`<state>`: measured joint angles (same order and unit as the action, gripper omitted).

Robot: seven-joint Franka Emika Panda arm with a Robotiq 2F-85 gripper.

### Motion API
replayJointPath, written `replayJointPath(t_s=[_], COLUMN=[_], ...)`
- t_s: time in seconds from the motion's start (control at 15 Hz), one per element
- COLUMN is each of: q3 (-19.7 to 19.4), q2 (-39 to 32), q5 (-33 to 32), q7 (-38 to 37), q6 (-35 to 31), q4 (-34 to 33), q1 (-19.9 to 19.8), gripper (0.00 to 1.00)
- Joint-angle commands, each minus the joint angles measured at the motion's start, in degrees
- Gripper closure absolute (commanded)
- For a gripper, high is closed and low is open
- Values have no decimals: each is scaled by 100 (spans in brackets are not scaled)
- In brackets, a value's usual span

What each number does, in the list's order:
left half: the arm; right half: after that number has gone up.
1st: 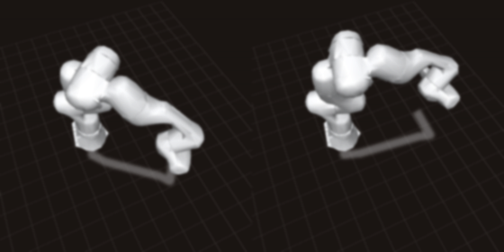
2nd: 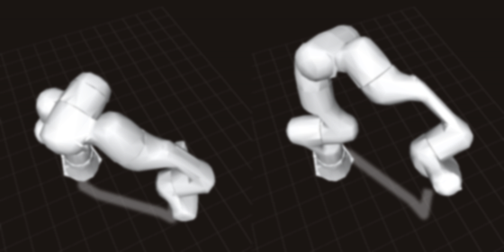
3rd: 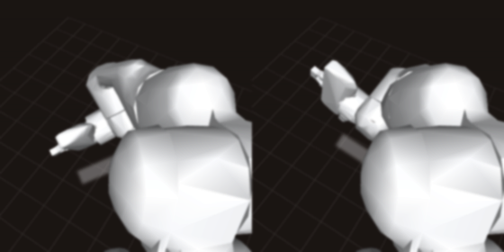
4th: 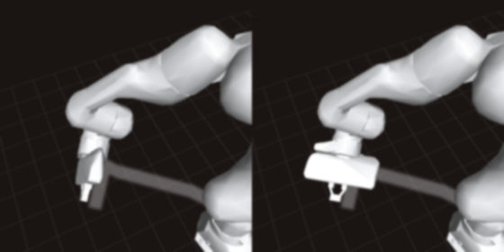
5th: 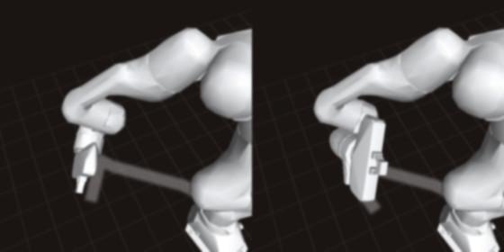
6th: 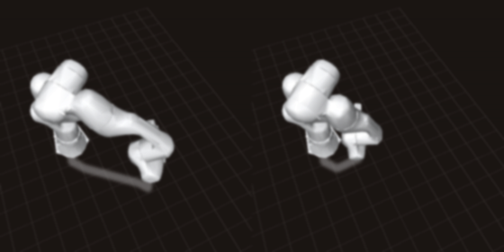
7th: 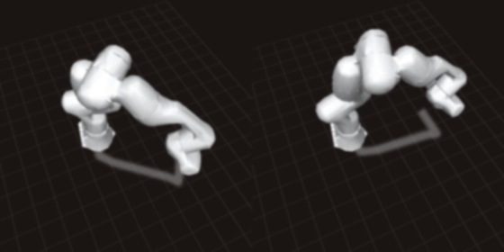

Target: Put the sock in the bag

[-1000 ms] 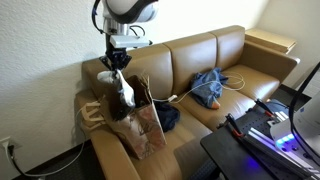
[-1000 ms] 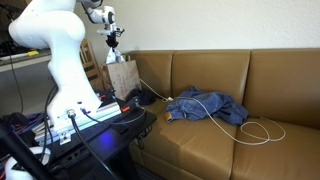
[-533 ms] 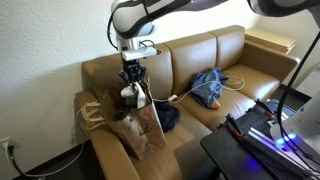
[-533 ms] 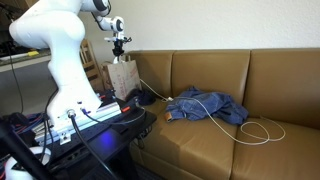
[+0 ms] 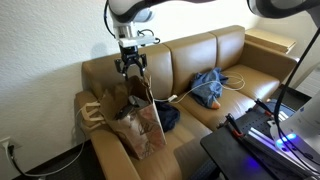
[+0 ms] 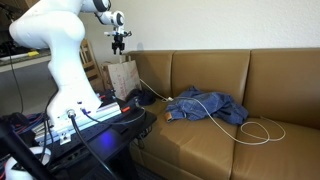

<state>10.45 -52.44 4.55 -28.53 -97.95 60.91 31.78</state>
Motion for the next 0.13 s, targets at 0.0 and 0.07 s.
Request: replayJointPath(t_s=[0.0, 0.07], q3=[45, 0], q2=[461, 152], q5=[416, 189], q7=[-209, -141], q6=[-568, -301], q4=[214, -41], q1=[-343, -108], gripper=[0, 5])
